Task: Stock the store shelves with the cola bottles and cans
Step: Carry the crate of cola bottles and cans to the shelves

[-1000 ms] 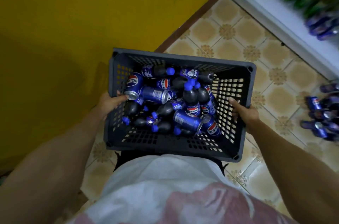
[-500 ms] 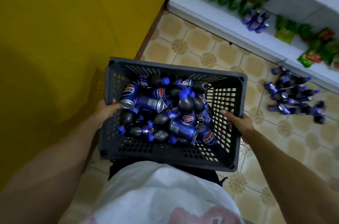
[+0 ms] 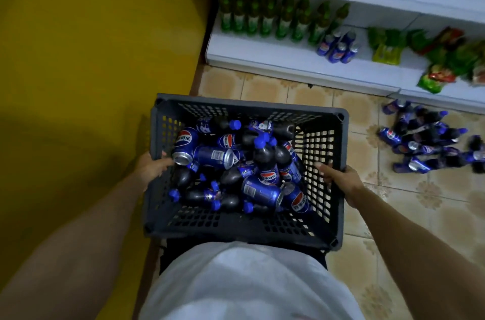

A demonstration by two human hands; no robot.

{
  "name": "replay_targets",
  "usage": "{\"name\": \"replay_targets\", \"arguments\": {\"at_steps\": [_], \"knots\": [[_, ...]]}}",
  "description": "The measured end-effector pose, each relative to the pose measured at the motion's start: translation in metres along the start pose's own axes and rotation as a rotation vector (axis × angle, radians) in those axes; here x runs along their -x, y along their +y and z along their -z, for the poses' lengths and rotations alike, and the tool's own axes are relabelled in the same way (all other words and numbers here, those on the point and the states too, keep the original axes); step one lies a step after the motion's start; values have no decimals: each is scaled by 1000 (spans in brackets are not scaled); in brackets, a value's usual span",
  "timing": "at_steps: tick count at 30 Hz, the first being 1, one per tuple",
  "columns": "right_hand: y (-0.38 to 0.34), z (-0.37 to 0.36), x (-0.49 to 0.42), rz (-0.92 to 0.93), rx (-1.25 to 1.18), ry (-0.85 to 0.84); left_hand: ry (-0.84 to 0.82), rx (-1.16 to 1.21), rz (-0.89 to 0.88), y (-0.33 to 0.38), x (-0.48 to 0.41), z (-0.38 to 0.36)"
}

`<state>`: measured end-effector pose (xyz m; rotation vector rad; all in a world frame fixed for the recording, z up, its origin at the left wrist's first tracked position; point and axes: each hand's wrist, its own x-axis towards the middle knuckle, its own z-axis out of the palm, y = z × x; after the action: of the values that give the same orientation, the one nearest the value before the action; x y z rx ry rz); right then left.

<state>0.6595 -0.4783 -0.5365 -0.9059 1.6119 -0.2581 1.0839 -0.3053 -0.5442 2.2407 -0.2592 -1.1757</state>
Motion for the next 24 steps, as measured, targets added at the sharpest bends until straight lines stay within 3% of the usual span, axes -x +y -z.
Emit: {"name": "replay_targets", "arguments": {"at_steps": [8, 16, 24], "knots": [[-122, 27, -84, 7, -8, 48, 4, 11, 17, 102, -52, -39], [-192, 20, -151, -18, 37, 10, 27, 63, 77, 165, -114, -59], [-266, -18, -238, -89, 44, 89, 6, 19, 117, 251, -242, -50]]}}
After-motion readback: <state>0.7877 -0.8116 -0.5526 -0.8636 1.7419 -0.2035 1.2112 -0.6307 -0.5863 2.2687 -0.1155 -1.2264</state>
